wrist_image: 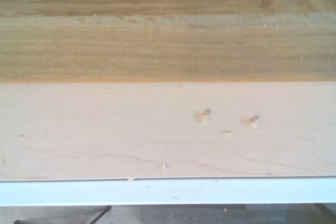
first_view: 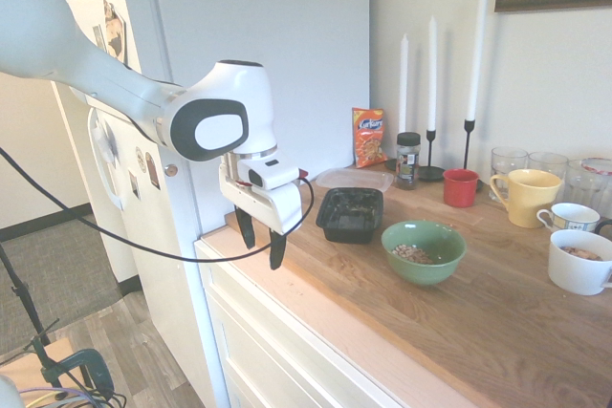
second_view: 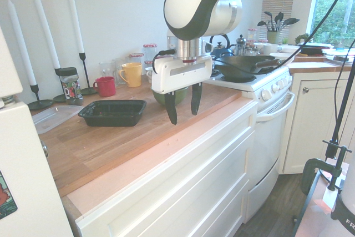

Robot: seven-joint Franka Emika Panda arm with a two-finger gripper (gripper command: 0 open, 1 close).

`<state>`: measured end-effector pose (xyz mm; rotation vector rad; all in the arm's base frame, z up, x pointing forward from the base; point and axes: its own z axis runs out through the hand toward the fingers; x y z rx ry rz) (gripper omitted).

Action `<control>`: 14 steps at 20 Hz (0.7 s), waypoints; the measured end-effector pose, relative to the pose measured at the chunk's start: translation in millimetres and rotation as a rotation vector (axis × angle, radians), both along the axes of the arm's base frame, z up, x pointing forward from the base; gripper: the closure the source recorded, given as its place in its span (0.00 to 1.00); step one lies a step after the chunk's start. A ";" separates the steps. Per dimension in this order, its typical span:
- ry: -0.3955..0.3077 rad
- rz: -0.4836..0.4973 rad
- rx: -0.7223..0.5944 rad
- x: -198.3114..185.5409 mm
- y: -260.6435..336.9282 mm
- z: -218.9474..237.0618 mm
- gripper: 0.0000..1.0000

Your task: Pour the cereal into the box

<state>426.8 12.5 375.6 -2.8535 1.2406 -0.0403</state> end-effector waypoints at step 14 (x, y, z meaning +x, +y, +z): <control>-0.168 -0.106 -0.056 110.5 -78.3 95.7 0.00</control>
